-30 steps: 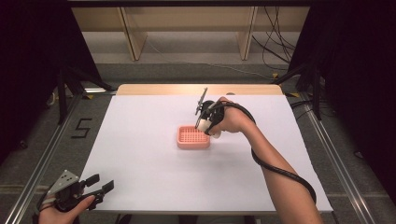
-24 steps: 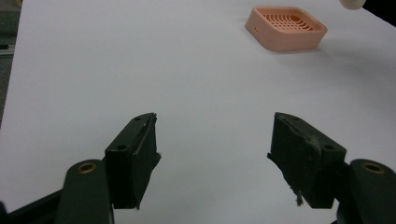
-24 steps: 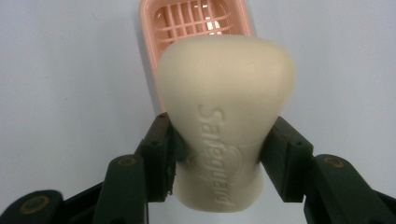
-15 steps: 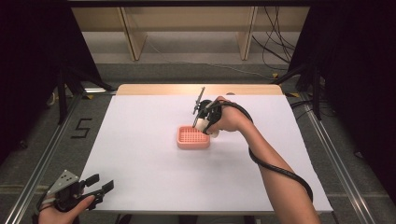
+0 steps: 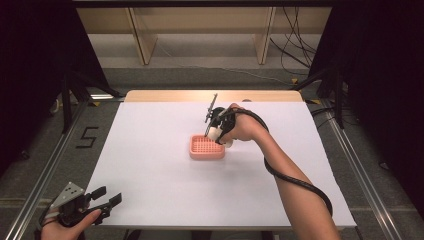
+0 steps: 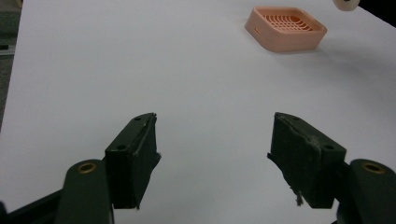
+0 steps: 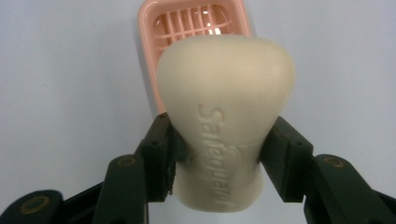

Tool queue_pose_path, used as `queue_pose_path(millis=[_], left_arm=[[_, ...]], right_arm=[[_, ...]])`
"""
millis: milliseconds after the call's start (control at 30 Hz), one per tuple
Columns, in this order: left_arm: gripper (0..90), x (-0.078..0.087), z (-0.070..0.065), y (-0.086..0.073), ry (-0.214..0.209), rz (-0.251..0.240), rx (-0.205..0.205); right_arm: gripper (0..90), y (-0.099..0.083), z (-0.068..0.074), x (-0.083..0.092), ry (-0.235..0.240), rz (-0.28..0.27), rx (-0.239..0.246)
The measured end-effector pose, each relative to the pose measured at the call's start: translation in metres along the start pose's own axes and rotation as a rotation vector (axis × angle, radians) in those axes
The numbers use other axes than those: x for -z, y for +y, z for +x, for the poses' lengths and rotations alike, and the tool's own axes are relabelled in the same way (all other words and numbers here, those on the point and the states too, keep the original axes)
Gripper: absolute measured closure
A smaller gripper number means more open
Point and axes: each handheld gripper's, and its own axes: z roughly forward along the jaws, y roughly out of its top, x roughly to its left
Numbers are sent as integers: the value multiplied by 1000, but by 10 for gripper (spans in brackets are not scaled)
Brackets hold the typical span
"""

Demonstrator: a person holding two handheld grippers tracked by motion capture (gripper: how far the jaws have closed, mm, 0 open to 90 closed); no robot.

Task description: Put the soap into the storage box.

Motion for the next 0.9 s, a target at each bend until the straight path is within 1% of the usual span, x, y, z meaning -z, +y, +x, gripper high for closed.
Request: queue_pose_path(millis=[33,67,100,133,167,200,267,300,367,400,433,467,533,567,600,633,667,700,767,800,833,867,900], left_arm=[[310,0,0,0,0,0,0],[310,0,0,0,-2,-2,0],[310,0,0,0,-1,-1,1],[310,0,0,0,-1,-2,0],[310,0,0,0,-2,-2,0],[310,0,0,0,-2,-2,0],[310,0,0,0,-1,-2,0],[310,0,0,0,-2,-2,0],[310,0,0,0,-2,-3,1],[310,0,0,0,-2,-3,1],[310,0,0,0,-3,-4,1],[310,0,0,0,-3,-4,1],[310,0,0,0,-3,-3,1],[310,0,0,0,-3,-4,2],[310,0,0,0,-3,-4,2],[310,0,0,0,-2,-3,1],[310,0,0,0,-2,-3,1],[310,0,0,0,-2,-3,2],[310,0,0,0,-2,-3,2],[310,0,0,0,-3,-4,2],[310,1,0,0,7,1,2],[310,1,-1,0,10,4,2],[310,1,-1,0,10,4,2]], right_arm=[[503,1,-1,0,-9,-3,20],[503,2,0,0,-5,0,11],[503,3,3,0,-1,11,-24],[503,2,1,-1,4,1,-6],[503,3,2,-1,-2,4,-15],[503,4,1,-2,-1,2,-10],[503,5,2,-2,-3,6,-16],[503,6,0,-3,-2,1,25],[503,7,3,-3,2,14,-22],[503,7,3,-3,2,14,-22],[503,8,2,-4,-1,7,-12],[503,9,1,-6,7,0,7],[503,10,2,-7,8,7,-1],[503,12,2,-8,-2,6,13],[503,12,2,-8,-2,6,13],[503,14,1,-10,7,-10,34],[503,15,-1,-10,-3,-19,73],[503,16,1,-11,4,-13,50],[503,17,1,-11,0,-14,57],[503,18,3,-11,14,-1,26],[503,19,5,-13,19,12,2],[503,20,5,-13,23,20,4],[503,21,0,-16,6,-12,83]])
